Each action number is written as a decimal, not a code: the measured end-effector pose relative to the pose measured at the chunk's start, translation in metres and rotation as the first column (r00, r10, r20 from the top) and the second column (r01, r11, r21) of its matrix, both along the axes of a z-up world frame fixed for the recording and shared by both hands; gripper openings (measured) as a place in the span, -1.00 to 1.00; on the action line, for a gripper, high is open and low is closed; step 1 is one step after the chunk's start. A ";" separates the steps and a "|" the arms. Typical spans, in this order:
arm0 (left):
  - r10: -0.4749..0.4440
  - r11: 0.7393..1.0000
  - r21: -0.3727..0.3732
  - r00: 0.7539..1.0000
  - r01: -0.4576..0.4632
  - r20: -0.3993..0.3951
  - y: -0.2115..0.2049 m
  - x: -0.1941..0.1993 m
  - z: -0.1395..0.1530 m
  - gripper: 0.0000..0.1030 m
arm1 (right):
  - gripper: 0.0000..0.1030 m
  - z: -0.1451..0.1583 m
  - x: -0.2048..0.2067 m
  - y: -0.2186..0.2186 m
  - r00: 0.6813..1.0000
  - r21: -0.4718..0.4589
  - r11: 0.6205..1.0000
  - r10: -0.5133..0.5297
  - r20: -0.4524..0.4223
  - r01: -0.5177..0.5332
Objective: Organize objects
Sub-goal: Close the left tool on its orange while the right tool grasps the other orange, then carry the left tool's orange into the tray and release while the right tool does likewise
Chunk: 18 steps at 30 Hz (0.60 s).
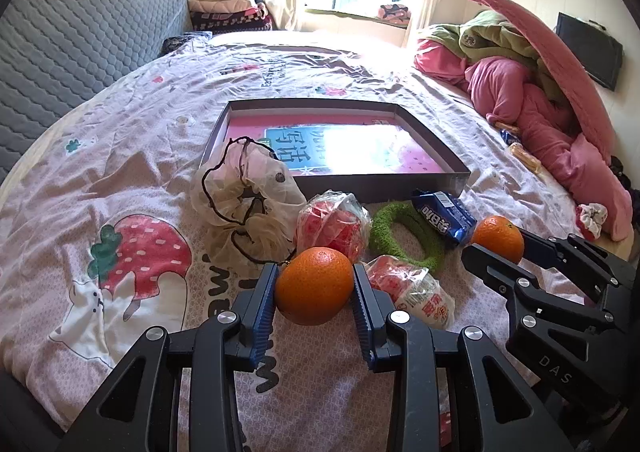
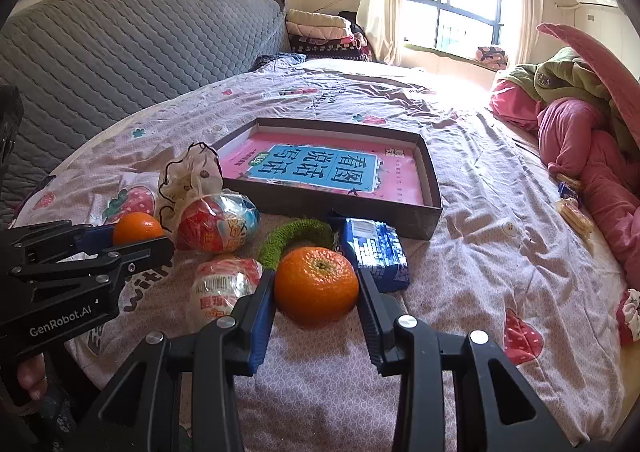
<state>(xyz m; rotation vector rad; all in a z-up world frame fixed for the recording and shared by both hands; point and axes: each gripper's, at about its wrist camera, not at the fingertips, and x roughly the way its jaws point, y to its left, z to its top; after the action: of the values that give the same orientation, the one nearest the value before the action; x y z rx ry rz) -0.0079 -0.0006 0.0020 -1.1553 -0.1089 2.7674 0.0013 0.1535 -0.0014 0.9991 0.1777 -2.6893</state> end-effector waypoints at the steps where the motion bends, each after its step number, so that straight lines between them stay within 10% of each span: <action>1: 0.001 1.000 0.002 1.000 -0.001 -0.001 -0.001 -0.003 0.001 -0.29 | -0.23 0.002 -0.001 -0.001 1.000 -0.005 1.000 0.002 -0.006 -0.002; 18: 0.027 1.000 0.014 0.999 -0.027 -0.039 -0.014 -0.079 0.024 -0.29 | -0.23 0.025 -0.059 0.006 0.999 -0.028 1.000 -0.010 -0.034 0.009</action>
<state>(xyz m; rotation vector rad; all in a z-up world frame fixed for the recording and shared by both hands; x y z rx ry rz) -0.0873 -0.0150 0.0258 -1.1032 -0.1401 2.8067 -0.0576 0.1592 0.0233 0.9482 0.1419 -2.7107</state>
